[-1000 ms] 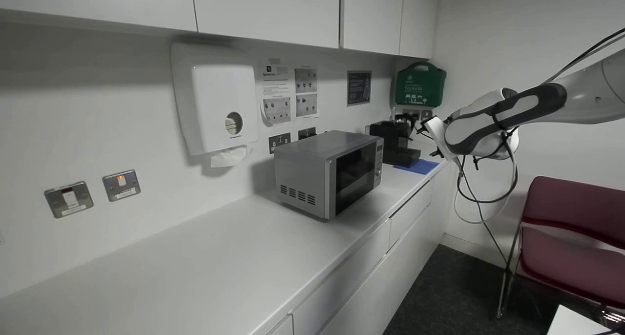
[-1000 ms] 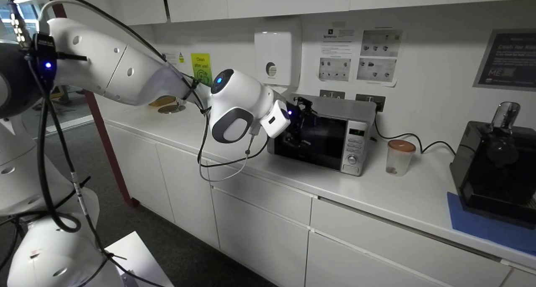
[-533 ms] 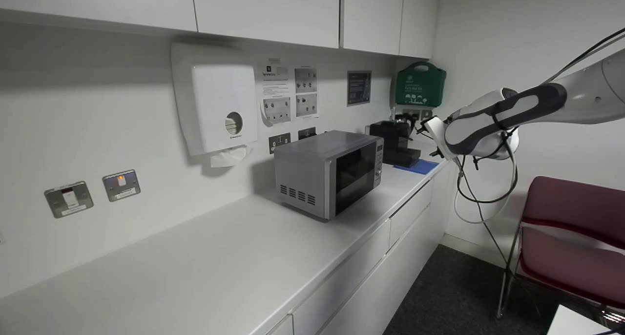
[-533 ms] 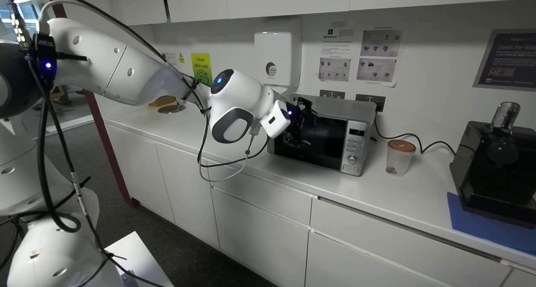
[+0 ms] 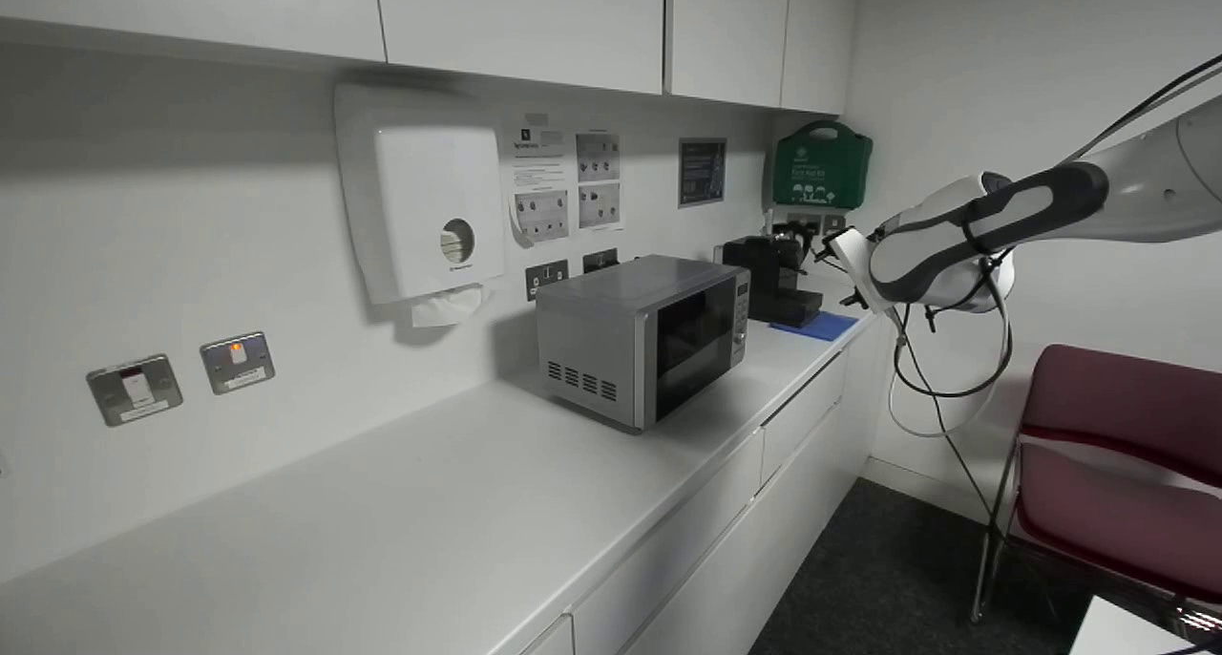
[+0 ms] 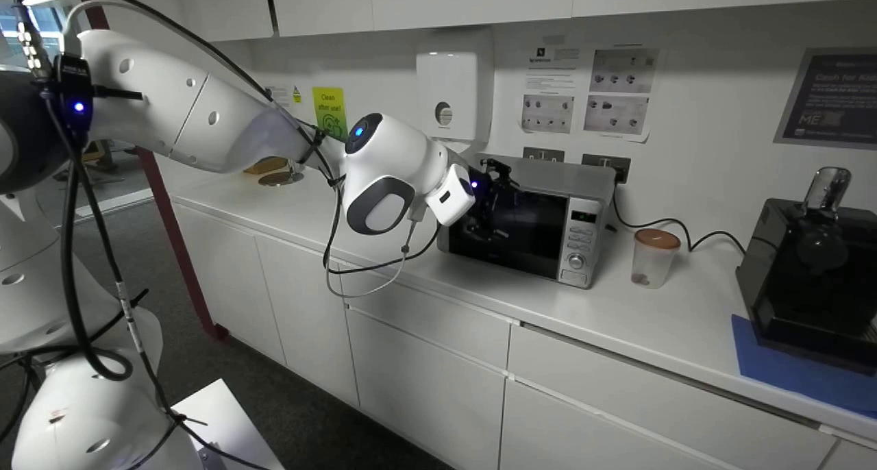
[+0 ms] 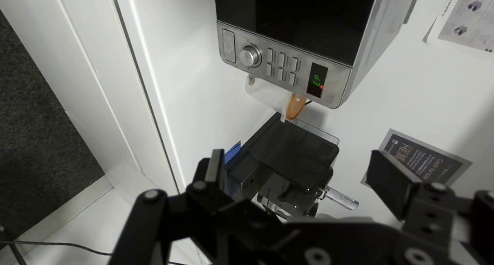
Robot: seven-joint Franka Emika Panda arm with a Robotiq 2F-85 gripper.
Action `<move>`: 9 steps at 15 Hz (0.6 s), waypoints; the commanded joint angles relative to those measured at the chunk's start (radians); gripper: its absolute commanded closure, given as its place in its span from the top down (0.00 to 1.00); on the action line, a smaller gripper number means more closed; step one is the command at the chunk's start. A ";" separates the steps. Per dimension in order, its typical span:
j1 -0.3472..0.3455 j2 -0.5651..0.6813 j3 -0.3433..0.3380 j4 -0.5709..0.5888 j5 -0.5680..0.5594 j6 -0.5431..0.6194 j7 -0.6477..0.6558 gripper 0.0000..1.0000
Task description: Press a button on the microwave
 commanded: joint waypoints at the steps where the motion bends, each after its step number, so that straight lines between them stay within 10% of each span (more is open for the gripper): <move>1: 0.000 0.000 0.000 0.000 0.000 0.000 0.000 1.00; 8: 0.172 0.105 -0.060 0.061 0.051 0.357 0.049 1.00; 9: 0.172 0.084 -0.084 0.160 0.117 0.262 -0.012 1.00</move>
